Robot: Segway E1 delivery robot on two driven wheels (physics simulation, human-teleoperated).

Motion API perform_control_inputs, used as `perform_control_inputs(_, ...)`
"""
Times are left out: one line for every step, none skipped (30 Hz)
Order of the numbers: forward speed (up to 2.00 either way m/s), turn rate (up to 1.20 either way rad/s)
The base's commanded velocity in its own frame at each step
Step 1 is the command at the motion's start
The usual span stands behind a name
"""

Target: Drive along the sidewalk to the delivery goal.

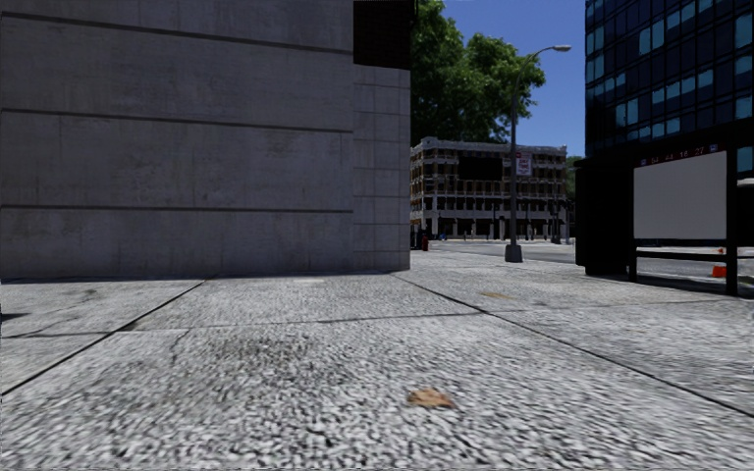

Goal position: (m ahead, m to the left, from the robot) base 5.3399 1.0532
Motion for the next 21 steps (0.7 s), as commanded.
perform_control_inputs(1.97, -0.55)
perform_control_inputs(1.97, -0.55)
perform_control_inputs(1.97, -0.55)
perform_control_inputs(1.97, -0.55)
perform_control_inputs(1.97, -0.55)
perform_control_inputs(1.95, -0.55)
perform_control_inputs(1.93, -0.55)
perform_control_inputs(1.92, -0.55)
perform_control_inputs(1.91, -0.51)
perform_control_inputs(1.88, -0.38)
perform_control_inputs(1.88, -0.38)
perform_control_inputs(1.81, -0.30)
perform_control_inputs(1.79, -0.28)
perform_control_inputs(1.78, -0.23)
perform_control_inputs(1.77, -0.04)
perform_control_inputs(1.77, 0.00)
perform_control_inputs(1.77, 0.00)
perform_control_inputs(1.77, 0.00)
perform_control_inputs(1.77, 0.00)
perform_control_inputs(1.77, 0.00)
perform_control_inputs(1.77, 0.00)
